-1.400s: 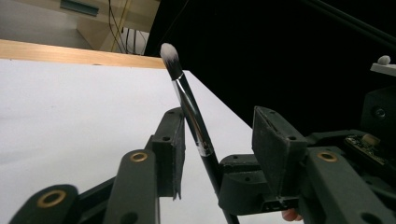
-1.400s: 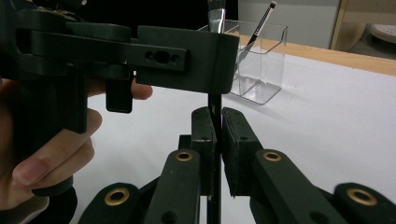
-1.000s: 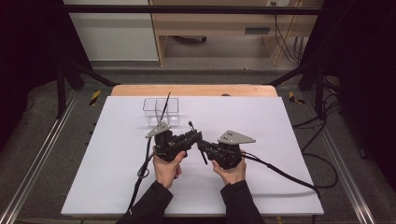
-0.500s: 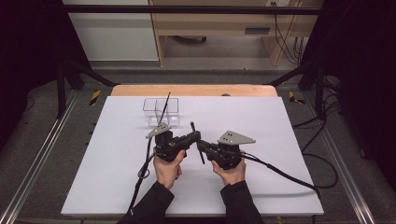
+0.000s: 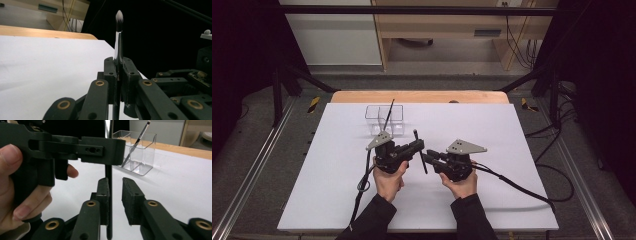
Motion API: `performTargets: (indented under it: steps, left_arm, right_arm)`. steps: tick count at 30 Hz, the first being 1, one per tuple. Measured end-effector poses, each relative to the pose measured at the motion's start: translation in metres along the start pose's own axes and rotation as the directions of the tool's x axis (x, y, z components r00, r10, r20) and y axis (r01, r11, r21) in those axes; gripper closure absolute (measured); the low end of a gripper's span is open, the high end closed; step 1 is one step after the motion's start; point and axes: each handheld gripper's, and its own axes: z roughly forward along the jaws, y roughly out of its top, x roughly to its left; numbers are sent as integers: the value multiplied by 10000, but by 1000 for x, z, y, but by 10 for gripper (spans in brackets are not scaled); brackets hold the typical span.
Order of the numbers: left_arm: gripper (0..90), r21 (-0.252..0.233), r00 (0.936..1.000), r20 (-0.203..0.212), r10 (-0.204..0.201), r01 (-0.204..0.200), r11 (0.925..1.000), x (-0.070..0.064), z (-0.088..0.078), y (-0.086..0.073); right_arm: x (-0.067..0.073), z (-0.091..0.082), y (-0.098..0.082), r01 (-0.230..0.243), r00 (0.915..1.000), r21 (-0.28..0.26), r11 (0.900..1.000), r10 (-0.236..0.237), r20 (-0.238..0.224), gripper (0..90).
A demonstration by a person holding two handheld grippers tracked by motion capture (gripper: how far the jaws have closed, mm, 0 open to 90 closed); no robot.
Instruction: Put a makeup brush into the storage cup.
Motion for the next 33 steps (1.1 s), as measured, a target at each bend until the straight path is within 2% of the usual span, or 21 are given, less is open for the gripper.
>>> performTargets:
  steps: [7, 12, 21, 23, 26, 29, 33]
  left_arm:
    - [831, -4, 9987, -160, 477, -477, 9989, 1, -11, 6]
    - [831, 25, 9970, -252, 734, -734, 9973, 2, -18, 10]
    - [831, 162, 9929, -386, 1128, -1122, 9936, 2, -26, 13]
    - [831, 249, 9914, -442, 1234, -1223, 9922, 4, -29, 14]
    - [831, 250, 9909, -493, 1252, -1240, 9920, 5, -32, 15]
    - [831, 263, 9897, -574, 1312, -1299, 9912, 7, -37, 17]
    - [831, 295, 9881, -673, 1383, -1365, 9902, 10, -43, 19]
  right_arm:
    - [-6, -5, 5, 120, 9988, 362, 9993, -137, 474, 618]
    - [-12, -9, 7, 175, 9967, 781, 9968, -236, 775, 567]
    - [-20, -13, 3, 32, 9941, 812, 9967, -119, 1077, 457]
    - [-23, -15, 0, 90, 9903, 953, 9954, -221, 1369, 413]
    - [-25, -17, -1, 111, 9880, 879, 9961, -245, 1526, 383]
    - [-31, -22, -3, -64, 9811, 711, 9974, -75, 1932, 326]
    - [-35, -29, -4, -62, 9730, 528, 9986, -61, 2306, 264]
